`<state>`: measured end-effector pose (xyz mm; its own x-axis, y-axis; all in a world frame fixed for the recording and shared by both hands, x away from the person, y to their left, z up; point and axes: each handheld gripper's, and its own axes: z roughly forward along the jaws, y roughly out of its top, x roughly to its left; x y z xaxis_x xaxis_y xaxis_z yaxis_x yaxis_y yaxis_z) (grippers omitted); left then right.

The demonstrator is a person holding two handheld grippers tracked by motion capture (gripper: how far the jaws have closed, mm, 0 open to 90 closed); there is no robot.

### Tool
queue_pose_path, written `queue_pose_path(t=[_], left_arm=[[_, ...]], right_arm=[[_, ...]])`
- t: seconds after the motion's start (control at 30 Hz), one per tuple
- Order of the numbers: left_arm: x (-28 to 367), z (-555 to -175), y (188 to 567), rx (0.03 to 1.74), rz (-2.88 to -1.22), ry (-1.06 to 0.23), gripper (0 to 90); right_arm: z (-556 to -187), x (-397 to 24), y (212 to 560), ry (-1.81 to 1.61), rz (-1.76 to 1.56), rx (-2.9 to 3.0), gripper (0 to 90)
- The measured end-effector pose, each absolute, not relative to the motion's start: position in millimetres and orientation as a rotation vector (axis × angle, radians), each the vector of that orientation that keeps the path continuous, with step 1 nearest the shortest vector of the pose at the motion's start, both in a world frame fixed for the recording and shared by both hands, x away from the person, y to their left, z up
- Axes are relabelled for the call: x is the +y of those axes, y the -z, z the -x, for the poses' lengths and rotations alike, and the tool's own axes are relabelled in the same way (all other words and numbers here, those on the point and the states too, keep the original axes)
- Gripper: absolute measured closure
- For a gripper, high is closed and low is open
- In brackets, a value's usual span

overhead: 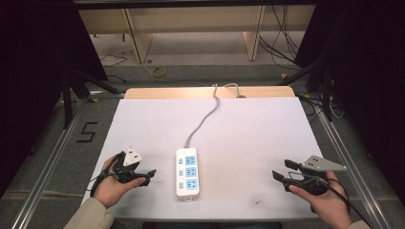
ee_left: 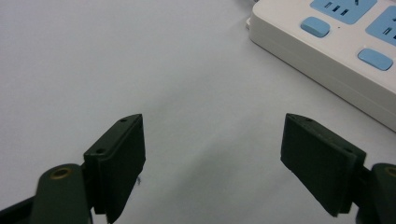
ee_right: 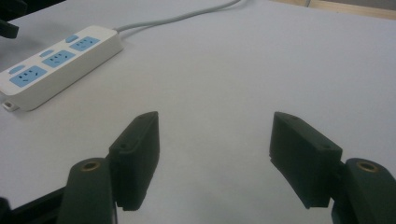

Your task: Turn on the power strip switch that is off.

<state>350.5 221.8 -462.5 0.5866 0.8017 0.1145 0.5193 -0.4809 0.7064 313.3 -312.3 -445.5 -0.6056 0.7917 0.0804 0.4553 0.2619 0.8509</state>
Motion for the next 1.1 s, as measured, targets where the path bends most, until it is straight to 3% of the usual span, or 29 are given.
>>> queue_pose_path(t=[0.3, 0.47, 0.7, 1.1], left_arm=[[221, -349, 462, 1.031, -2.194, -0.6, 22.1], [220, -350, 463, 1.031, -2.199, -0.593, 22.0], [219, -350, 463, 1.036, -2.195, -0.594, 22.0], [219, -352, 462, 1.059, -2.167, -0.568, 22.2]], right_arm=[[-313, -309, 444, -1.26, -1.147, 2.166, 40.9], [-312, -304, 440, -1.206, -1.128, 2.143, 66.5], [-311, -303, 436, -1.173, -1.137, 2.111, 87.9], [-318, -296, 435, -1.128, -1.18, 2.135, 90.0]])
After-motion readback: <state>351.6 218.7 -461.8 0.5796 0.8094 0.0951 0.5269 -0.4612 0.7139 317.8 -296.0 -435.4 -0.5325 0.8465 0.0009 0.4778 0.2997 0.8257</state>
